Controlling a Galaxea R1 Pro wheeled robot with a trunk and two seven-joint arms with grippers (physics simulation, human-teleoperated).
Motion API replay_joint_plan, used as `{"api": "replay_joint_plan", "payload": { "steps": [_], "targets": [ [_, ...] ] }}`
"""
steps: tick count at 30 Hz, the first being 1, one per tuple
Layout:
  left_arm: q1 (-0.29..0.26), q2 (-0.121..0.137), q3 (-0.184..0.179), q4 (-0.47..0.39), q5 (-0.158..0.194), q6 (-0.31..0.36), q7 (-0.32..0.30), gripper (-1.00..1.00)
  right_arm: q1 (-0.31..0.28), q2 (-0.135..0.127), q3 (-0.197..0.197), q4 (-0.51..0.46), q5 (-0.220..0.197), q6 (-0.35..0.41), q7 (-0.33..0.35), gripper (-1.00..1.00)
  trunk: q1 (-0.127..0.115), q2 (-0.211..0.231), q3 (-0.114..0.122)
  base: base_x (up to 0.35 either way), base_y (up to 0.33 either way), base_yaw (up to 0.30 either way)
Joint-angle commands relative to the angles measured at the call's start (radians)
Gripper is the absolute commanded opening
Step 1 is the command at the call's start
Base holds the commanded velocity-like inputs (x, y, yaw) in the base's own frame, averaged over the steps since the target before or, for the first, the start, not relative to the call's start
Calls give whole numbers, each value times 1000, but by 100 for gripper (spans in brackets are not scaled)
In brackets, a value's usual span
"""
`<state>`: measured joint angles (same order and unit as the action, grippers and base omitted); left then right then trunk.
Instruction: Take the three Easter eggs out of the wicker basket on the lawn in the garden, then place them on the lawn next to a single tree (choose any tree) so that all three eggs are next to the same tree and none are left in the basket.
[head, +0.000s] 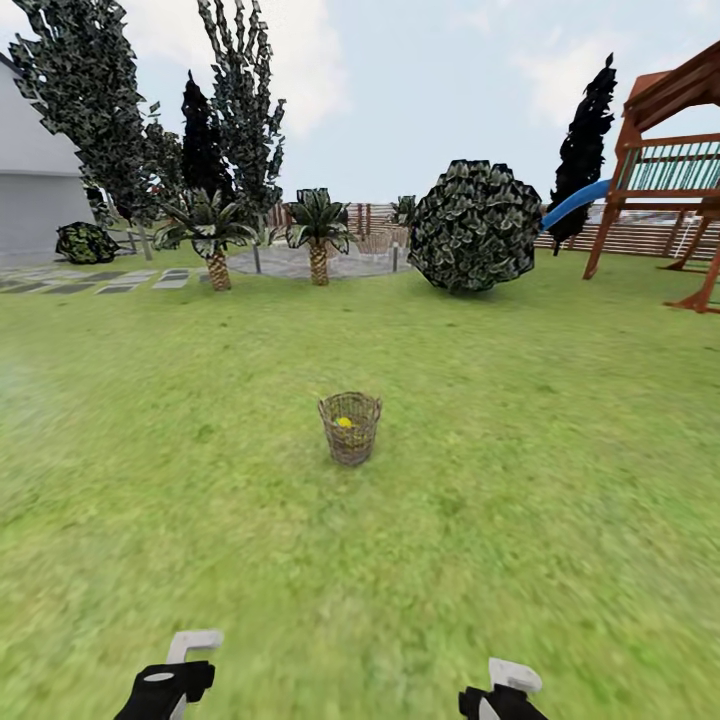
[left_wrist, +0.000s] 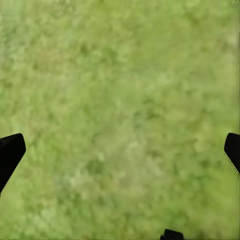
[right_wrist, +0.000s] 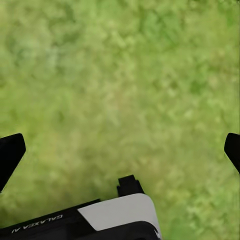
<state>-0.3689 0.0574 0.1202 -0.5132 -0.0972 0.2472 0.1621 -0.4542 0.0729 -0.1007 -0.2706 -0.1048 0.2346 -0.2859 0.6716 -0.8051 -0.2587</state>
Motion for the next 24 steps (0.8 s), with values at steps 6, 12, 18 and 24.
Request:
{"api": "replay_joint_plan", "payload": {
  "steps": [6,12,18,24],
  "targets": [
    [-1,0,3,-4,-10,7,-1,100,0,5,-1,-2,-7,-2,-4,100,1,-1,-1,333,0,0],
    [-1,-2,4,-4,-10,9,-1,100,3,5,-1,-2,-7,-4,-4,100,1,-1,-1,333,0,0],
    [-1,-2,4,-4,-10,13,-2,100,4,5,-1,-1,-7,-4,-4,100,1,-1,-1,333,0,0],
    [-2,0,3,-45,-10,85,-85,100,5,10,1,-2,-9,10,-5,100,1,-1,-1,305,0,0]
  ]
}}
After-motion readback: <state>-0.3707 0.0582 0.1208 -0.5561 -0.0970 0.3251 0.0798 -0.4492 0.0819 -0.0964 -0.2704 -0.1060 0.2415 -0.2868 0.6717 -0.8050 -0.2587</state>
